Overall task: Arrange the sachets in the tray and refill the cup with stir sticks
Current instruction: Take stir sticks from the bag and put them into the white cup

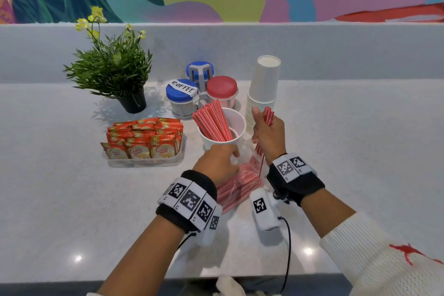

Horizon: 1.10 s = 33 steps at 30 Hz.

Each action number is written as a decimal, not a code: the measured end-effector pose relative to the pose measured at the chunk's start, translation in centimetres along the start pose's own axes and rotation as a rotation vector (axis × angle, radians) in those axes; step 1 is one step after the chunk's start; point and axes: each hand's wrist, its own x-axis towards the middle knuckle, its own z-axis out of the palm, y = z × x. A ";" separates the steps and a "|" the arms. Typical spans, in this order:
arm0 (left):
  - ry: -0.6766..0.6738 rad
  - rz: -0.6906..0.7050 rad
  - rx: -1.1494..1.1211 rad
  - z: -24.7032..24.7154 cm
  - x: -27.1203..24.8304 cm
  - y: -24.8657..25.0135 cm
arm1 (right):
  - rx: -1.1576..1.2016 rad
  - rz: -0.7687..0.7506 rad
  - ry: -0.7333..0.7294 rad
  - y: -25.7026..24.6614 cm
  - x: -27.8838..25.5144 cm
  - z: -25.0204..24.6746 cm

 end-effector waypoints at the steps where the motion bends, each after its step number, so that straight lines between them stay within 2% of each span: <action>1: 0.025 0.023 -0.028 -0.9 0.0 0.2 | 0.026 -0.012 0.008 -0.6 0.4 0.3; 6: 0.204 0.092 -0.164 -6.4 0.2 0.2 | 0.131 -0.124 0.012 -5.8 2.1 2.7; 11: 0.352 0.014 -0.231 -9.9 1.6 -2.1 | 0.241 -0.193 -0.008 -9.0 3.8 6.2; 14: 0.340 -0.046 -0.232 -10.4 2.8 -3.7 | 0.200 -0.172 -0.032 -8.3 3.9 8.4; 20: 0.204 -0.075 -0.370 -9.3 5.0 -5.4 | 0.063 -0.072 -0.048 -3.8 3.3 10.6; 27: 0.267 -0.056 -0.633 -8.4 6.7 -6.5 | 0.046 -0.029 -0.129 -1.1 2.6 11.2; 30: 0.263 -0.044 -0.756 -8.2 7.0 -7.1 | -0.027 -0.018 -0.177 -0.7 2.7 10.9; 33: 0.250 -0.032 -0.827 -8.2 7.0 -7.5 | 0.016 -0.004 -0.181 -1.1 2.9 10.6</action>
